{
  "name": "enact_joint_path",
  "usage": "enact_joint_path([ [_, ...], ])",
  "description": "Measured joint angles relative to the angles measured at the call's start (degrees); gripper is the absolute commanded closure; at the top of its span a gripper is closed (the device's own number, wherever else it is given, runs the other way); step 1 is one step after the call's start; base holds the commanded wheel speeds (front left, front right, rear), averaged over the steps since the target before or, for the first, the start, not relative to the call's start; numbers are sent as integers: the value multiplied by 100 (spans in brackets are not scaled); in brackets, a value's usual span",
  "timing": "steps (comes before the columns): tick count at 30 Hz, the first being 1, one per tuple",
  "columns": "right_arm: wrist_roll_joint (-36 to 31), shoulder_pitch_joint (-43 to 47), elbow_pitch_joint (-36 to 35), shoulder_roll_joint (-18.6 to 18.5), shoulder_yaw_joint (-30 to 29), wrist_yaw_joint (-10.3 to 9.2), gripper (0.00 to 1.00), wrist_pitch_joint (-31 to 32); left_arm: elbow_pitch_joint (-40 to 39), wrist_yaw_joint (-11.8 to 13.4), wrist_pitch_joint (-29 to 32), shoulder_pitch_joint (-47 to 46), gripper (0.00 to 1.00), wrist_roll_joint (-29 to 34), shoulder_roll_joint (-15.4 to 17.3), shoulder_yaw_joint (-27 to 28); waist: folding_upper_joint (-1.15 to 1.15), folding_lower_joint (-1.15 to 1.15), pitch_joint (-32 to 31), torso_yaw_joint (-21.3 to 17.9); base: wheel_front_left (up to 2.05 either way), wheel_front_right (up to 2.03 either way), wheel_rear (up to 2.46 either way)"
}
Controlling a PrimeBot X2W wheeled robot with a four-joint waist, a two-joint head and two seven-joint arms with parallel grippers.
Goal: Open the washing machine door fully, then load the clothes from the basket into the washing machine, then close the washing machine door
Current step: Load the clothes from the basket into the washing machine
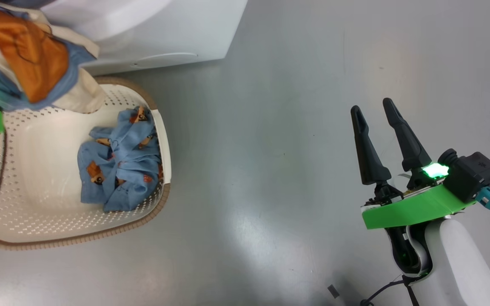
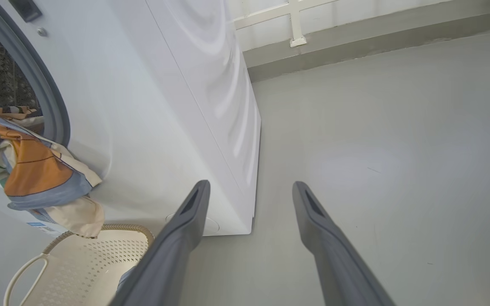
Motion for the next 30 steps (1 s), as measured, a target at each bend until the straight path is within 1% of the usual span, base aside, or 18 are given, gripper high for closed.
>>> enact_joint_path([
  [4,1,1,22,1,23,1,0,0,-111,0,-3,-7,100,230,0,264,0,0,-70,5,0,0,0],
  [9,10,4,38,27,47,1,0,0,-104,0,-4,-105,100,442,26,330,0,0,-105,-24,0,0,0],
  [15,46,4,40,93,53,0,0,0,55,0,-5,-585,100,600,70,369,0,0,-92,-67,0,0,0],
  [18,51,6,41,102,54,0,0,-1,331,0,-5,-841,100,699,140,254,0,0,-81,-102,0,0,0],
  [22,57,7,41,116,54,1,0,0,887,0,-7,-1227,100,776,202,38,0,0,-63,-143,0,0,0],
  [30,58,9,40,131,66,0,0,-1,1912,-1,-5,-2253,100,1022,218,-438,0,0,-14,-220,0,0,0],
])
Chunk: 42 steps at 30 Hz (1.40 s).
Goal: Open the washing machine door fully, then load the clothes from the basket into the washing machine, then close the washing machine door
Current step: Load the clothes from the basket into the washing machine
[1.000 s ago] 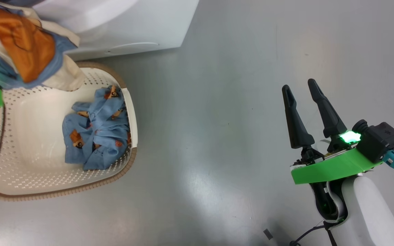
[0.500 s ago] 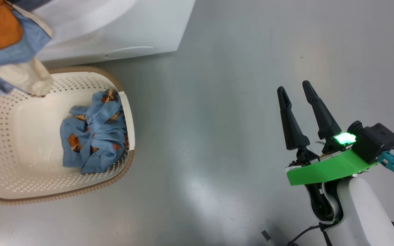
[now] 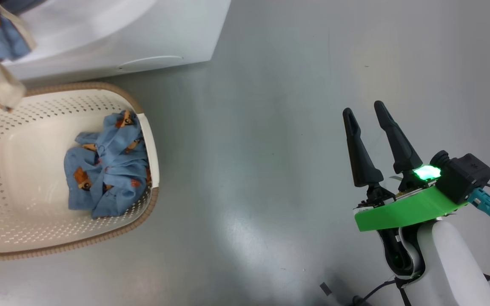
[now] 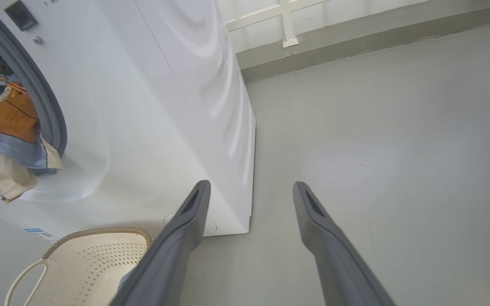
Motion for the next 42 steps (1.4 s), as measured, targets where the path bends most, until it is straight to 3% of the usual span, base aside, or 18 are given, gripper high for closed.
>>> enact_joint_path([
  [8,42,-7,1,15,38,1,0,1,548,0,0,-959,100,653,23,-15,0,0,76,-140,0,0,0],
  [20,152,-17,-36,27,107,0,0,0,-494,1,-3,-1150,100,1941,-174,1196,0,0,270,-296,0,0,0],
  [29,175,-19,-37,30,147,0,0,0,474,1,-1,-914,100,2040,-221,597,0,0,267,-282,0,0,0],
  [38,175,-19,-31,31,183,0,0,1,1629,0,0,-1267,100,1700,-155,58,0,0,189,-270,0,0,0],
  [40,175,-19,-30,31,189,0,0,0,1981,0,4,-1333,76,1653,-141,-109,0,0,171,-281,0,0,0],
  [42,175,-18,-27,31,191,1,0,0,2283,0,151,-1434,42,1483,-152,-243,0,0,157,-289,0,0,0],
])
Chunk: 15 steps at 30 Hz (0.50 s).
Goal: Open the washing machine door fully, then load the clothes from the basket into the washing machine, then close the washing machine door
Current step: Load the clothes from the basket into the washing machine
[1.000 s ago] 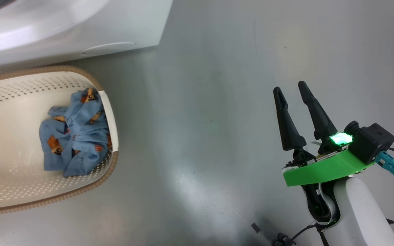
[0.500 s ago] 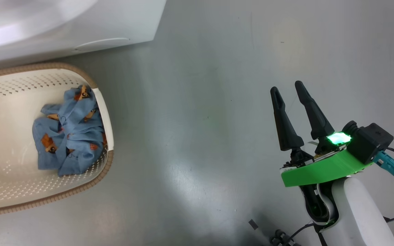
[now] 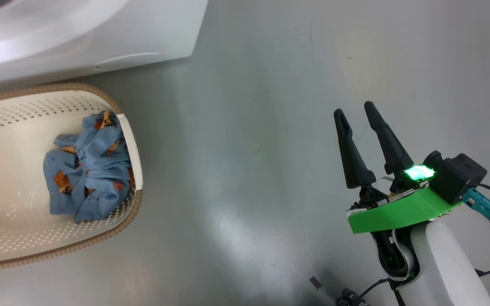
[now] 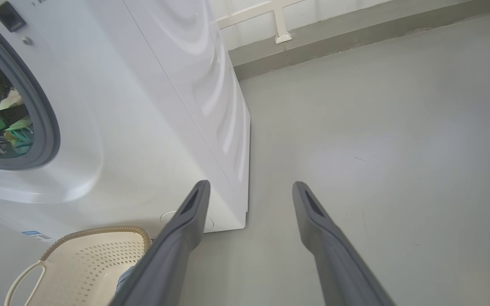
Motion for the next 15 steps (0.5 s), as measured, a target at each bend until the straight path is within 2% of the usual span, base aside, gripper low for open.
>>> enact_joint_path([
  [1,0,0,-1,0,0,-1,0,0,73,0,59,-41,5,-41,-2,-98,0,0,-4,-4,0,0,0],
  [2,0,1,0,0,0,0,0,1,142,0,83,-92,0,-77,-2,-187,0,0,-6,-6,0,0,0],
  [15,0,7,13,0,-27,-1,0,1,133,0,-133,-186,0,-958,-27,-545,0,0,-104,102,0,0,0],
])
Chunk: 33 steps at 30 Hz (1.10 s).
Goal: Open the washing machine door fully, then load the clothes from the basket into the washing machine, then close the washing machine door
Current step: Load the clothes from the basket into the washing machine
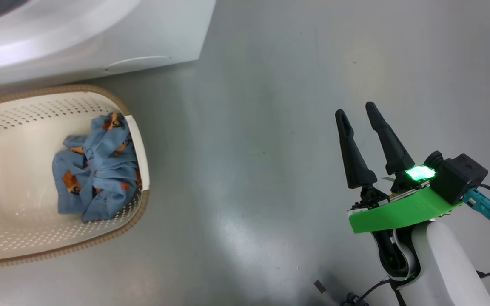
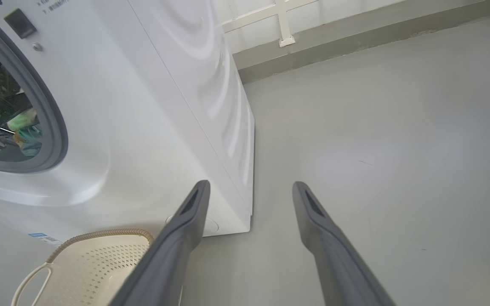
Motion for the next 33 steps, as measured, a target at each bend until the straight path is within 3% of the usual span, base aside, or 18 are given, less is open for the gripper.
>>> enact_joint_path([
  [5,-9,4,11,0,-32,0,0,0,-530,0,-12,297,0,-232,12,103,0,0,-69,88,0,0,0],
  [15,-89,24,26,-1,-155,0,0,-1,-1502,0,-13,1219,0,-257,-33,827,0,0,-230,242,0,0,0],
  [33,-135,293,131,-164,-338,0,0,0,-3087,0,-13,3590,0,468,-650,1796,0,0,-881,520,0,0,0],
])
